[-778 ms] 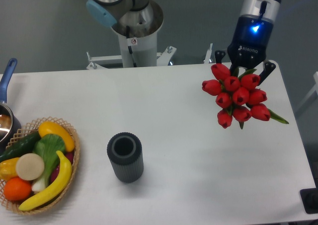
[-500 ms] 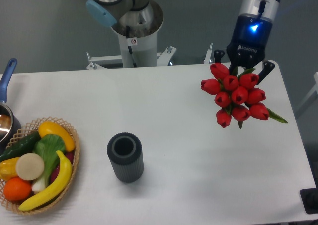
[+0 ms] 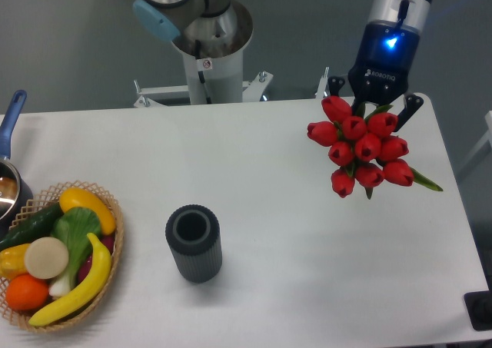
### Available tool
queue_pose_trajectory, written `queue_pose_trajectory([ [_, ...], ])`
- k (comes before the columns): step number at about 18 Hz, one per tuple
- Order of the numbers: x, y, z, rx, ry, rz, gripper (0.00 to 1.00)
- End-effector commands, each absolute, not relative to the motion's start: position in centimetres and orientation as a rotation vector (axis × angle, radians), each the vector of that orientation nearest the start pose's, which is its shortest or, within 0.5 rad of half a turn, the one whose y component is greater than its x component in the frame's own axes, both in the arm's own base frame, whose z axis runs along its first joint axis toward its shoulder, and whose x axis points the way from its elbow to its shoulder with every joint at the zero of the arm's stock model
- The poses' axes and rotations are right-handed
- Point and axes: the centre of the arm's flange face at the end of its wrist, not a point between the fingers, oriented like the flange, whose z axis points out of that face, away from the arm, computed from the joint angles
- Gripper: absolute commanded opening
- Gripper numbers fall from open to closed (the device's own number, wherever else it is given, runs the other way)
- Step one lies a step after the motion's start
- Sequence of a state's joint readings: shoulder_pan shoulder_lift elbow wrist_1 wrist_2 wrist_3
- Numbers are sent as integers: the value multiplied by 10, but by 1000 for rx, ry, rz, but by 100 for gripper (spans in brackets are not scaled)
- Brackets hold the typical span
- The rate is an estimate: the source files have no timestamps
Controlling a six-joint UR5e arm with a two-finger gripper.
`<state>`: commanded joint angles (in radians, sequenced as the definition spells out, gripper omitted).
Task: Insert the flowers into the vase
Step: 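Hold the red tulip bunch in the gripper and begin moving it, then carry the tulip bunch over the black vase, stems pointing down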
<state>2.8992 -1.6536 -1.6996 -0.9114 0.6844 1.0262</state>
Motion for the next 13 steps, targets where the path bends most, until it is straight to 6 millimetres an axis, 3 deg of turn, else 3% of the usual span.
queue_pose_trajectory([
  [7, -432, 392, 494, -2050, 97, -19, 37],
  [13, -385, 423, 495, -1910, 220, -160, 37],
])
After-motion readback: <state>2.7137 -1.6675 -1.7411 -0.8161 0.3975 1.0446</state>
